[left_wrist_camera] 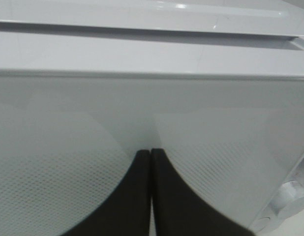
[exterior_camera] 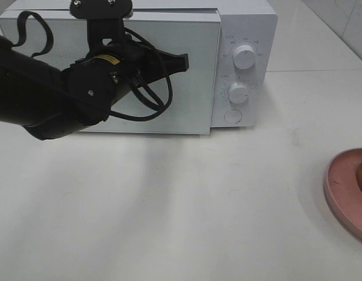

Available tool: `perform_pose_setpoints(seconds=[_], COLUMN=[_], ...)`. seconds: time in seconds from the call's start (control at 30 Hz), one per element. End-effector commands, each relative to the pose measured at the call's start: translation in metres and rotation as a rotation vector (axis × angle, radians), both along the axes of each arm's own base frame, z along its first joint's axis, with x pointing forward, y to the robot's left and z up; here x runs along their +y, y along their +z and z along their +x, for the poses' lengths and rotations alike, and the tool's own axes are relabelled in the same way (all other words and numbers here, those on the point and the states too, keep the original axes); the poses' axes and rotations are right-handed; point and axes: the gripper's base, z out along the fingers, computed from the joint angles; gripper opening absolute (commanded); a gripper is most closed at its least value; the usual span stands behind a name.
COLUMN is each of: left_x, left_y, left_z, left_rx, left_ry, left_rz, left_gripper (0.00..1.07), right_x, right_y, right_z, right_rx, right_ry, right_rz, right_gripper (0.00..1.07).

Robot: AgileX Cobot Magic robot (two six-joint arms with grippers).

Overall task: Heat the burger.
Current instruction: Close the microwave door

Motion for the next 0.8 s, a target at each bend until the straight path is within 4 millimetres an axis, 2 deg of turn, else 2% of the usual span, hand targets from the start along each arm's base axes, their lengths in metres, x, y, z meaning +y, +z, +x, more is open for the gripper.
perform_pose_setpoints(seconds=[0.03,0.57,0.73,0.8], left_x=[-0.007,-0.011,-0.009,-0.014], left_y=[0.008,0.003,0.005,0.008], left_z=[0.012,0.033,0.034,0.029], left_rx=[-0.044,-0.042,-0.035,0.005], left_ry=[0.023,0.100,0.092,0.045], left_rz=[-0.031,0.008,0.009,0.003], left_gripper=[0.00,0.00,0.00,0.00], right_x=[-0.001,-0.001,-0.001,-0.001], right_y=[-0.001,-0.001,-0.001,-0.001], right_z=[-0.005,-0.005,-0.005,-0.005], right_rx=[-0.029,-0.029,-0.029,-0.029], right_ry=[-0.006,-0.002,-0.002,-0.002], right_rz=[0.000,0.001,0.001,0.001], right_gripper=[0.74,0.74,0.74,0.74])
